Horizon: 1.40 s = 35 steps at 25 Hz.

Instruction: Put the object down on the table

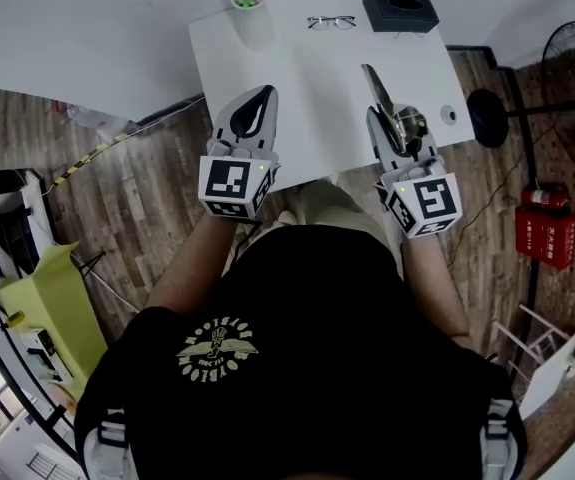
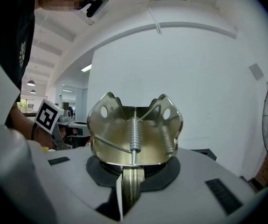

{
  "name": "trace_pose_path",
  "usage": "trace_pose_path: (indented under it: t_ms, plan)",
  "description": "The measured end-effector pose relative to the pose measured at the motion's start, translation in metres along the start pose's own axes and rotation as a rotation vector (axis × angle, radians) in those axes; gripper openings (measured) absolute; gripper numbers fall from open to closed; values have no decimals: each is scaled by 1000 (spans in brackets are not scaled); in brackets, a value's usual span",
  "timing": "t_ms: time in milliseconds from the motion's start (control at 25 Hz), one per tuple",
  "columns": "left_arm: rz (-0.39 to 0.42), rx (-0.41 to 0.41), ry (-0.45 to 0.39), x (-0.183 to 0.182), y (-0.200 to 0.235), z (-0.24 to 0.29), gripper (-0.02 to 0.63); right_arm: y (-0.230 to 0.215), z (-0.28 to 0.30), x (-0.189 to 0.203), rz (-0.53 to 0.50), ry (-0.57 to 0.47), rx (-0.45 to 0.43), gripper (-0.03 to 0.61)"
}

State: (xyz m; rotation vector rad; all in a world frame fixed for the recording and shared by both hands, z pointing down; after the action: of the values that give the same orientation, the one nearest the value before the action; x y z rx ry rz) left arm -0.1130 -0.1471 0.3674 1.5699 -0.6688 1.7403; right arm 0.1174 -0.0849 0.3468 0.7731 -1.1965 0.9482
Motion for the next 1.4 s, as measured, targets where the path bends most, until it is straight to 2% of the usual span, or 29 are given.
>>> trace_pose_path:
  t_ms: [640, 1400]
  plan:
    - [-25, -20, 78, 22, 12, 50, 6, -43, 47, 18, 43, 47, -42, 58]
    - [-40, -120, 113, 22, 23, 119, 6, -104, 116, 25, 75, 89, -198, 58]
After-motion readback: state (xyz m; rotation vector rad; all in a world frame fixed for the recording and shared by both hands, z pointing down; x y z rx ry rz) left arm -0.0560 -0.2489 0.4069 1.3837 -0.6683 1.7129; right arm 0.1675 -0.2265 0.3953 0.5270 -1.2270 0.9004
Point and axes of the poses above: the fingertips, and each gripper's own axes: z forward along the fingers, y to its left, x out of its underside, the point moved 8 cm from there along -z, backward along the fingers
